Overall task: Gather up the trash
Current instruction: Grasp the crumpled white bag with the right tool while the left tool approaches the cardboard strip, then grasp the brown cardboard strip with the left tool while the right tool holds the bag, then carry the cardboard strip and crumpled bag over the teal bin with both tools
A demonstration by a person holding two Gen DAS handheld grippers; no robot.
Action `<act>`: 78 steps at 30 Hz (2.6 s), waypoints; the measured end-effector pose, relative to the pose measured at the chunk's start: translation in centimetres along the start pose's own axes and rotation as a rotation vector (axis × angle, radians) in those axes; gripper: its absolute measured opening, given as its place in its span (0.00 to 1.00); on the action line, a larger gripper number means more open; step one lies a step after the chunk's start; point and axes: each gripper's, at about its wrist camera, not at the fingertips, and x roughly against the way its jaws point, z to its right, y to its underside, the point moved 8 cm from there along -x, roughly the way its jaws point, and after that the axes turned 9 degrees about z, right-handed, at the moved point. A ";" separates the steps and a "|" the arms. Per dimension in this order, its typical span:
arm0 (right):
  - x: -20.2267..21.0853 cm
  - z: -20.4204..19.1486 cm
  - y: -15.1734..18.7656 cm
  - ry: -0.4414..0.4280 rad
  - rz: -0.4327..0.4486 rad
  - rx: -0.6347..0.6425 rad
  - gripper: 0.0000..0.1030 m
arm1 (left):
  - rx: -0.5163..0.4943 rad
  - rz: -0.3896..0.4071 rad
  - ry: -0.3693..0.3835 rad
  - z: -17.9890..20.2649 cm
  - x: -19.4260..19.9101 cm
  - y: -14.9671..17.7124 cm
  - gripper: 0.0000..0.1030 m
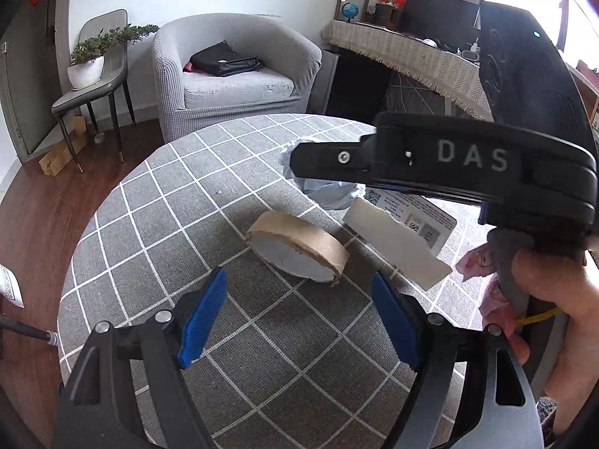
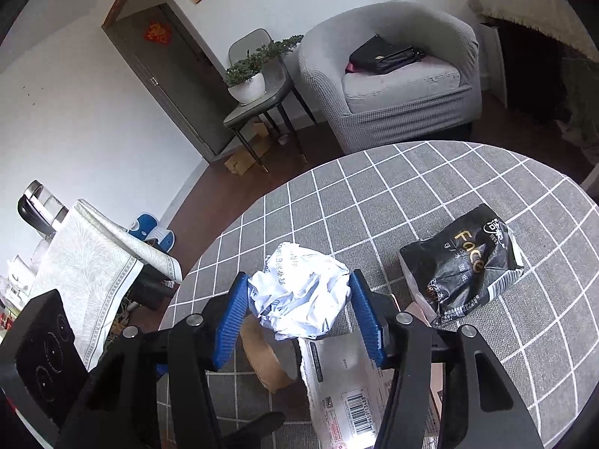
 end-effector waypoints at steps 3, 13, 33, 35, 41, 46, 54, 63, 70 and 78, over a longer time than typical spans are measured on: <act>0.6 0.2 -0.4 -0.029 0.014 -0.021 0.54 | 0.025 -0.004 -0.004 0.0 -0.6 -0.3 0.77; 2.6 0.8 -1.4 -0.136 0.052 -0.099 0.54 | 0.105 -0.017 -0.077 -0.8 -2.0 -0.8 0.72; 3.6 1.2 -1.9 -0.131 0.068 -0.069 0.54 | 0.180 0.000 -0.143 -3.0 -1.4 -0.9 0.23; 3.5 1.0 -1.8 -0.127 0.065 -0.059 0.54 | 0.187 0.000 -0.137 -3.1 -1.3 -0.9 0.22; 3.2 0.0 -1.5 -0.127 0.055 -0.034 0.54 | 0.189 -0.002 -0.137 -3.6 -0.6 -0.7 0.22; 3.0 -0.8 -1.2 -0.120 0.044 -0.001 0.54 | 0.190 0.010 -0.154 -4.8 0.8 -0.6 0.22; 1.9 -2.0 -0.6 -0.106 0.021 0.034 0.54 | 0.179 0.024 -0.185 -7.0 2.8 -0.6 0.22; 0.3 -5.0 0.2 -0.120 -0.005 0.078 0.54 | 0.188 0.025 -0.216 -9.7 5.0 0.1 0.22; -1.6 -7.8 1.5 -0.133 -0.045 0.124 0.54 | 0.204 0.029 -0.253 -12.7 7.0 0.8 0.22; -4.2 -10.9 3.3 -0.158 -0.098 0.169 0.54 | 0.231 0.031 -0.302 -16.3 9.2 1.8 0.22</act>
